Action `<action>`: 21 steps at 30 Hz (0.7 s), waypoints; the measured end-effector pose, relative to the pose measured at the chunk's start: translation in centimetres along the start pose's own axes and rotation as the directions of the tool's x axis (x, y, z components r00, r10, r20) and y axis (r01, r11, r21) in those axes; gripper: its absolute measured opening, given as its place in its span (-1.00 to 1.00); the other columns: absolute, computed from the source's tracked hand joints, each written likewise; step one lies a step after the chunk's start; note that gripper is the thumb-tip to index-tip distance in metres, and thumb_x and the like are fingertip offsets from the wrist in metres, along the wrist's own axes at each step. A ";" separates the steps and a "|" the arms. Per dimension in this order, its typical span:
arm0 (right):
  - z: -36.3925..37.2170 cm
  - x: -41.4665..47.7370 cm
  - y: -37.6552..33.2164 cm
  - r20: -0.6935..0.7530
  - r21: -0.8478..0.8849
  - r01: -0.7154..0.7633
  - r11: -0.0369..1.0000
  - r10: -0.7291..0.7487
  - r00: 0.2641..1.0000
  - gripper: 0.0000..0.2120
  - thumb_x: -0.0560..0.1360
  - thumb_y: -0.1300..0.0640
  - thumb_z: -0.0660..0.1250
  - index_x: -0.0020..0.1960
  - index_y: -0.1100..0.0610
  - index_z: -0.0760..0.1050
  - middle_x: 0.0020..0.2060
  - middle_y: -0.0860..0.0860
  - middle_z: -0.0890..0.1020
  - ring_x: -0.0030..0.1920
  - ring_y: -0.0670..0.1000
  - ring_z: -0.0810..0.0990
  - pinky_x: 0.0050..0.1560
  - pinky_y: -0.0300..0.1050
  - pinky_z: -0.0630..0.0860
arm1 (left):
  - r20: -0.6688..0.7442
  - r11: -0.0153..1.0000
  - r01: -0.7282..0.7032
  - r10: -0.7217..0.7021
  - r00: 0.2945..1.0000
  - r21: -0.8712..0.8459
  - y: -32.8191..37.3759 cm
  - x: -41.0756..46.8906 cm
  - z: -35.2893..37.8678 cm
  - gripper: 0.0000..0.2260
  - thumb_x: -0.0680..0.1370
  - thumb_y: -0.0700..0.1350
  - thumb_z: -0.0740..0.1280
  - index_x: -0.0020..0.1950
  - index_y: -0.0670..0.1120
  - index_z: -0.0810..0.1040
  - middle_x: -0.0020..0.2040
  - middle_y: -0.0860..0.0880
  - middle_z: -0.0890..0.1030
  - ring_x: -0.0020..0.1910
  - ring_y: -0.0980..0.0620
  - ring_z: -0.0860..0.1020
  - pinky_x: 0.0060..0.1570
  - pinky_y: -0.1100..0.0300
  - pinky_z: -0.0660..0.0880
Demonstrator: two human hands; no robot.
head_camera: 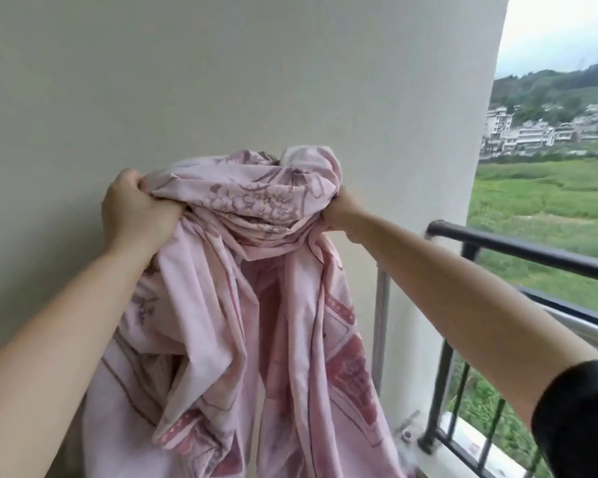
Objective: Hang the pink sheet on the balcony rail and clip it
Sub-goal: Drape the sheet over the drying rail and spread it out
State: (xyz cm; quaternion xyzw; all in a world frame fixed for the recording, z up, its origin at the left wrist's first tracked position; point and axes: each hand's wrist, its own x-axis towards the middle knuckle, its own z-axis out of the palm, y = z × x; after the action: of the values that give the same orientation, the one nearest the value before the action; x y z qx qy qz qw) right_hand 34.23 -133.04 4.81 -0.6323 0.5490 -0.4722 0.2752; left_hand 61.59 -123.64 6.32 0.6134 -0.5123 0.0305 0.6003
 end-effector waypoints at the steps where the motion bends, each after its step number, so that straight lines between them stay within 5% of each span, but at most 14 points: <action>1: -0.3 1.5 0.2 -0.024 0.051 0.014 0.999 -0.012 1.000 -0.80 0.42 0.15 0.29 0.00 0.17 0.59 -0.12 0.16 0.69 -0.13 0.16 0.70 -0.14 0.14 0.68 | 0.007 1.000 0.008 -0.008 1.000 -0.002 0.2 -0.2 1.5 -0.71 0.38 0.06 0.37 -0.06 -0.11 0.47 -0.12 -0.07 0.56 -0.10 -0.14 0.55 -0.14 0.08 0.44; 5: -0.8 4.1 -0.5 -0.166 0.155 0.128 0.980 -0.102 0.981 -0.88 0.48 0.14 0.41 0.01 0.09 0.53 -0.14 0.05 0.63 -0.09 0.06 0.61 0.04 0.13 0.61 | 0.078 0.993 0.022 -0.013 0.997 -0.120 0.3 -1.9 4.1 -0.68 0.39 -0.14 0.45 0.11 -0.02 0.49 -0.02 0.03 0.57 -0.05 -0.01 0.55 -0.05 0.18 0.44; 11: -6.6 8.3 3.3 -0.274 0.054 0.216 0.975 -0.194 0.942 -0.61 0.41 0.03 0.46 0.19 0.09 0.49 0.04 0.07 0.65 0.05 0.09 0.63 0.06 0.08 0.59 | 0.254 0.982 0.059 -0.012 0.967 -0.180 2.8 -4.5 10.5 -0.78 0.42 -0.16 0.45 0.00 0.06 0.54 -0.10 0.09 0.61 -0.06 0.06 0.58 -0.05 0.20 0.47; 15: -13.8 11.3 7.7 -0.214 -0.152 0.053 0.987 -0.086 0.973 -0.52 0.26 -0.03 0.43 0.15 0.08 0.51 0.00 0.06 0.66 0.00 0.13 0.66 0.00 0.15 0.64 | 0.421 0.966 0.115 -0.007 0.907 -0.233 4.8 -6.4 14.2 -0.83 0.38 -0.18 0.44 -0.05 -0.03 0.59 -0.15 0.09 0.64 -0.07 0.04 0.62 -0.12 0.23 0.46; 18: -17.9 4.7 5.0 -0.269 -0.346 -0.042 0.937 -0.056 0.961 -0.71 0.45 0.00 0.30 0.01 0.20 0.59 -0.13 0.16 0.67 -0.13 0.20 0.67 -0.17 0.19 0.67 | 0.540 0.974 0.091 0.037 0.841 -0.207 6.5 -7.9 15.4 -0.64 0.23 0.02 0.39 0.00 0.00 0.66 -0.09 0.08 0.69 -0.04 0.05 0.64 -0.02 0.14 0.56; 21: -21.6 -0.1 4.7 -0.368 -0.428 -0.111 0.897 -0.061 0.928 -0.70 0.53 0.01 0.23 0.00 0.21 0.61 -0.13 0.18 0.67 -0.13 0.20 0.66 -0.15 0.11 0.67 | 0.585 0.963 0.077 0.093 0.806 -0.258 8.9 -9.6 15.3 -0.57 0.18 0.11 0.40 0.03 0.06 0.63 -0.05 0.12 0.68 -0.01 0.08 0.64 0.05 0.05 0.58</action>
State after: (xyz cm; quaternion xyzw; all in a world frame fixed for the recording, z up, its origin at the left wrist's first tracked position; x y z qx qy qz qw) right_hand 12.81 -130.39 9.42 -0.5698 0.6920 -0.4428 0.0216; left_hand 42.25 -127.56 2.13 0.5026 -0.6755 -0.2293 0.4883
